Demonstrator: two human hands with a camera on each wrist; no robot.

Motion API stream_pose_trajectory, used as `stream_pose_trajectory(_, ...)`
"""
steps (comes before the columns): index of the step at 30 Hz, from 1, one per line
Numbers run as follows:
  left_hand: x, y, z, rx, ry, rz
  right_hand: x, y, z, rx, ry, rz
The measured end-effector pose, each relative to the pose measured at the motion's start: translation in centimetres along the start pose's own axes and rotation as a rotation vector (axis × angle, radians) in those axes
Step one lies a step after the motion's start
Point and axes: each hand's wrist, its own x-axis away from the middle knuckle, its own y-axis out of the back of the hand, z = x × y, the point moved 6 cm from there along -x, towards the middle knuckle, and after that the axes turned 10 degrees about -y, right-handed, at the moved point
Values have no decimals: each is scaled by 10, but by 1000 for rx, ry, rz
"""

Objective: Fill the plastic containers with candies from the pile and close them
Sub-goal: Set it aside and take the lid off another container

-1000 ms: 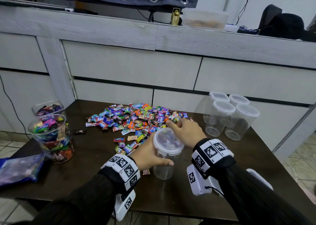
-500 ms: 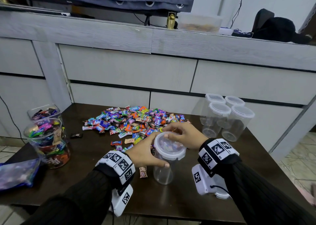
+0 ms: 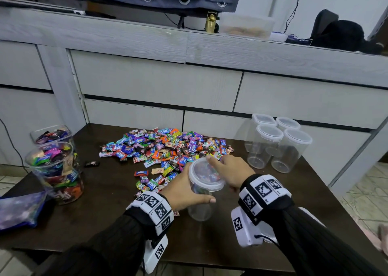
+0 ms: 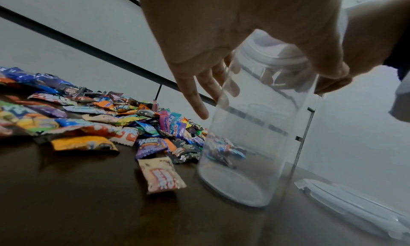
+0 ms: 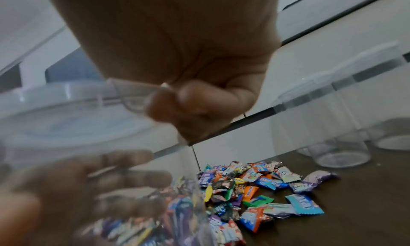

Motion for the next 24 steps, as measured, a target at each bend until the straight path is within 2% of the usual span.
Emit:
stream_pose_trajectory(3, 1, -2, -1, -6, 10, 1, -1, -5, -2, 10, 28, -25)
stream_pose_trajectory(11, 3, -1, 0, -38, 25, -12, -8, -5, -4, -237, 16, 35)
stream_pose_trajectory(14, 5, -2, -1, -70, 27, 1, -7, 0, -3, -140, 45, 9)
stream_pose_trajectory(18, 11, 5, -1, -141, 46, 76, -3, 17, 4, 44, 157, -112)
stream_pose_trajectory(22, 12, 7, -8, -150, 13, 80, 4, 19, 24, 34, 350, -30)
stream_pose_trajectory(24, 9, 3, -13, -160, -14, 94, 7, 17, 32, 34, 383, -55)
